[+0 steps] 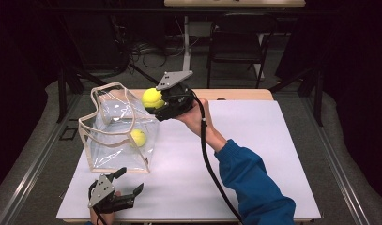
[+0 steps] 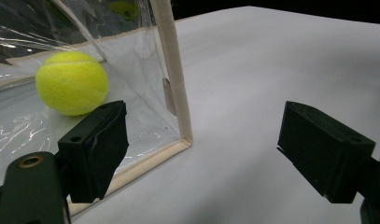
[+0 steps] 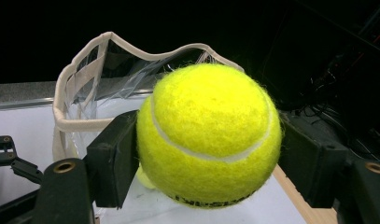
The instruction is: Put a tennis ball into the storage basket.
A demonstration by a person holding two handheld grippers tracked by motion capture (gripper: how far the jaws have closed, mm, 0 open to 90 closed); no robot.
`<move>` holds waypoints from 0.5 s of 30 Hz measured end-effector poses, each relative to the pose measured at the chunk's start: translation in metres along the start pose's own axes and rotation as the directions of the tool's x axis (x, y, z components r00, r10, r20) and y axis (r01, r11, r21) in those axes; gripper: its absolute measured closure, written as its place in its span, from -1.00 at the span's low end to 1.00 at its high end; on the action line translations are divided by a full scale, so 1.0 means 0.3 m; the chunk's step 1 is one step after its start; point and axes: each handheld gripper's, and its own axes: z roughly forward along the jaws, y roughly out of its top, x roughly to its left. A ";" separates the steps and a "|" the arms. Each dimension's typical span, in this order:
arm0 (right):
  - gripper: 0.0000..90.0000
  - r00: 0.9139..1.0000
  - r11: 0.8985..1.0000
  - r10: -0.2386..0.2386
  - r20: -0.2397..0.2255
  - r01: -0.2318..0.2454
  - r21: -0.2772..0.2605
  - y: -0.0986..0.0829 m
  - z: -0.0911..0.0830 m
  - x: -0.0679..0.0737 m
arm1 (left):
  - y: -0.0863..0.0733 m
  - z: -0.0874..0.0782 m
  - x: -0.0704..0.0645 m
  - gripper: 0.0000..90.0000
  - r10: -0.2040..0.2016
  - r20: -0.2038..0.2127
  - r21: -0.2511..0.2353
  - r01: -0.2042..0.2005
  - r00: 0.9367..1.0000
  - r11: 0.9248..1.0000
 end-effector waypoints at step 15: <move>-0.42 1.000 1.000 0.001 -0.005 -0.001 -0.016 0.008 0.016 0.003 | 0.000 0.001 0.000 -0.64 -0.002 0.003 0.002 0.002 1.000 1.000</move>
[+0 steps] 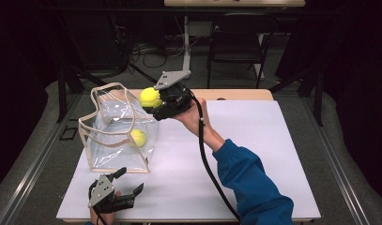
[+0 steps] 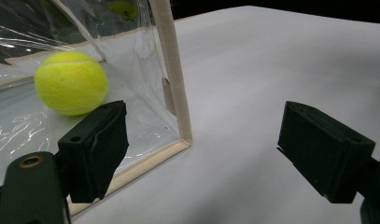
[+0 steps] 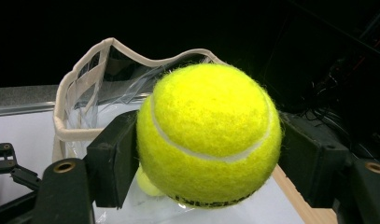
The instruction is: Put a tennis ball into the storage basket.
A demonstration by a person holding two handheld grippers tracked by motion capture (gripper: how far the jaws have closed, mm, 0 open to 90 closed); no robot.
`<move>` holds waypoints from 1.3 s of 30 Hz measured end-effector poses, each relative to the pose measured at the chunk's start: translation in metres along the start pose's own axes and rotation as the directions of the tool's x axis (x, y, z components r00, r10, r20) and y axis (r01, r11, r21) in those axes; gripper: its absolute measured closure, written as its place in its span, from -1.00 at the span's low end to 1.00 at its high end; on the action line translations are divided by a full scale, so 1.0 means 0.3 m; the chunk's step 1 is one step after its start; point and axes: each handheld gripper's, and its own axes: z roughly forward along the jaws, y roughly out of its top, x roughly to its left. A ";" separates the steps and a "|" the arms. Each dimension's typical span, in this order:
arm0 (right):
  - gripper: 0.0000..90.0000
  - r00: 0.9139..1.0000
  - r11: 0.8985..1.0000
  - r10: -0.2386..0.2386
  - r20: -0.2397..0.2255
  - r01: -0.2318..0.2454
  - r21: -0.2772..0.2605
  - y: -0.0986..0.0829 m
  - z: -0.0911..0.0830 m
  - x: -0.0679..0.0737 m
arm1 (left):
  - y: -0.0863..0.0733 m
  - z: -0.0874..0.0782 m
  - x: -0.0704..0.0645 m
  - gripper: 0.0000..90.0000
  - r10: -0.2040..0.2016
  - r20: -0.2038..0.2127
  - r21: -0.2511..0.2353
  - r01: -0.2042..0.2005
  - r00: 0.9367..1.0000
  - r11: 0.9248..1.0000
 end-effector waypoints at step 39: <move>-0.42 1.000 0.999 -0.020 0.003 0.021 -0.047 0.045 0.048 0.021 | 0.000 -0.003 0.001 -0.64 -0.006 -0.003 -0.005 0.006 1.000 1.000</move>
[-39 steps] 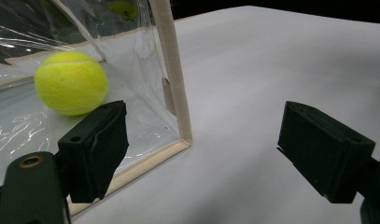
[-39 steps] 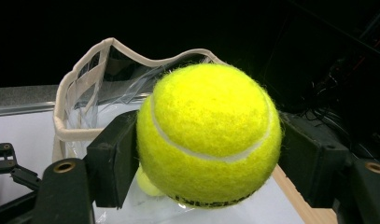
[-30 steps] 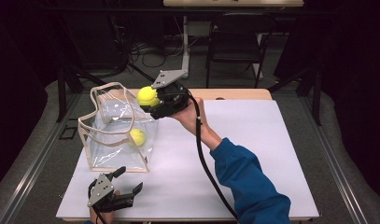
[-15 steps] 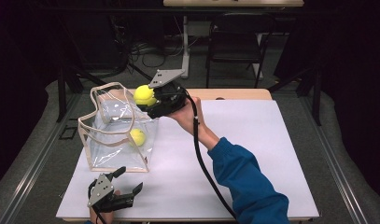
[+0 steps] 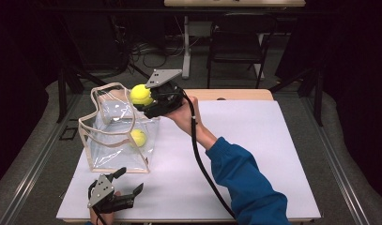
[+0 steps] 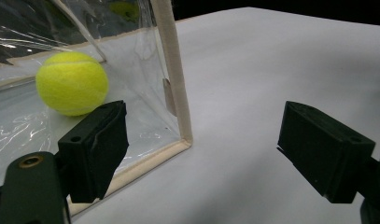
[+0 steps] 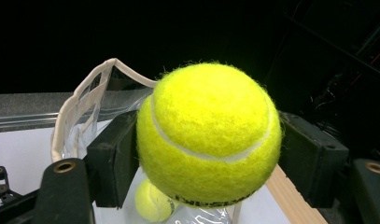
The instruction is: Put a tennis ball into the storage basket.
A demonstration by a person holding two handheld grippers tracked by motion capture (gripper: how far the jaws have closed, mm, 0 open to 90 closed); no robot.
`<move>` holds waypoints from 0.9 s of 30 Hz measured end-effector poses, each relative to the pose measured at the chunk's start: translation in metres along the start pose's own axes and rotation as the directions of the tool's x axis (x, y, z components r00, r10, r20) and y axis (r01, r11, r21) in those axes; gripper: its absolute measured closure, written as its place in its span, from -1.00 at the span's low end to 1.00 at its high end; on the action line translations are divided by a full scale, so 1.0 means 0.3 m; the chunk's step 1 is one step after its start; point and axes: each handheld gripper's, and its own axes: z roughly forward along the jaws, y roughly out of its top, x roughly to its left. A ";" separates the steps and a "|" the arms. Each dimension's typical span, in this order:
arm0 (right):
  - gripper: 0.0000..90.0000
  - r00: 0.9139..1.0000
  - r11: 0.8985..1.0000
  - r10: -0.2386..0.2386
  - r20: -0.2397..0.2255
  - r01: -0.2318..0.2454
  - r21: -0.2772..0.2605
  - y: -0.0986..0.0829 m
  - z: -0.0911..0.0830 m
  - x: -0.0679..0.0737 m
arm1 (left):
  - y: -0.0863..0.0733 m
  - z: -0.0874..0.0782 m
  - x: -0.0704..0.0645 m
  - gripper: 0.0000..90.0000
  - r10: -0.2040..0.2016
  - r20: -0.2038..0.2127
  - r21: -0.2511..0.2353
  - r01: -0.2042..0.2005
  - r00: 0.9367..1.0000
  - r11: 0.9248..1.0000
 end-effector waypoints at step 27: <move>-0.43 1.000 1.000 -0.003 -0.020 0.003 0.001 0.024 0.056 0.015 | 0.000 -0.001 0.002 -0.65 0.001 0.003 0.000 -0.001 1.000 1.000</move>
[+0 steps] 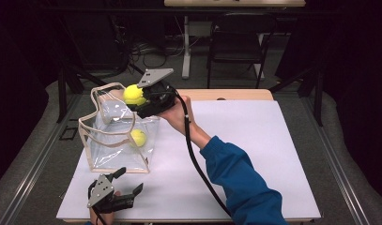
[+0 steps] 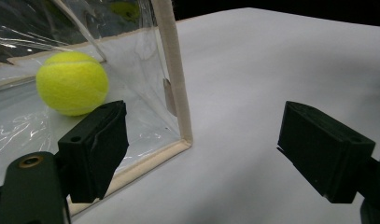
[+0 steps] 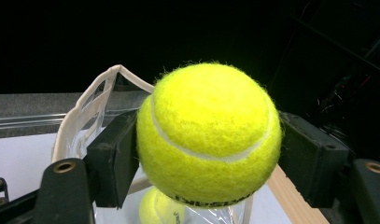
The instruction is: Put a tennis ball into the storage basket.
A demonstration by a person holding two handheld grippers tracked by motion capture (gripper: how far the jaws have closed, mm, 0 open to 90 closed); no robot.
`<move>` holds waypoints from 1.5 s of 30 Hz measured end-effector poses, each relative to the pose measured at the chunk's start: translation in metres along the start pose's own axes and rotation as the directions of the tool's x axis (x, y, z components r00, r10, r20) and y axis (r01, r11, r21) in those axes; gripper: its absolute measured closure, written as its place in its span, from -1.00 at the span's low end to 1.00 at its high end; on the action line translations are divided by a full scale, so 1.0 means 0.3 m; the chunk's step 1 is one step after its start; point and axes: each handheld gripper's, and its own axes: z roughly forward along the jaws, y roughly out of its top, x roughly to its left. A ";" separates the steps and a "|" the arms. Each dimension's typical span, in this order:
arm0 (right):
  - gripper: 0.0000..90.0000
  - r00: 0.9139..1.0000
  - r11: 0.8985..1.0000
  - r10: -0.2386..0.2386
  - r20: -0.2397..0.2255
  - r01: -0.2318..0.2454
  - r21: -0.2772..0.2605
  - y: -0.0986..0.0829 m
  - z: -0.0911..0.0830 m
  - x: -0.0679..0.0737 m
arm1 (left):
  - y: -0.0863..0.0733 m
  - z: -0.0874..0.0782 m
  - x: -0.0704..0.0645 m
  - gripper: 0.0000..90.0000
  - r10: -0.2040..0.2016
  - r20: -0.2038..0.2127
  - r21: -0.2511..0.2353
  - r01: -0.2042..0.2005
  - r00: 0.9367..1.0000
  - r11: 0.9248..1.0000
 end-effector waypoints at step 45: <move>-0.43 0.997 1.000 0.004 -0.077 -0.003 0.022 0.015 0.139 0.059 | -0.001 -0.003 0.003 -0.64 -0.010 0.001 -0.014 0.010 1.000 1.000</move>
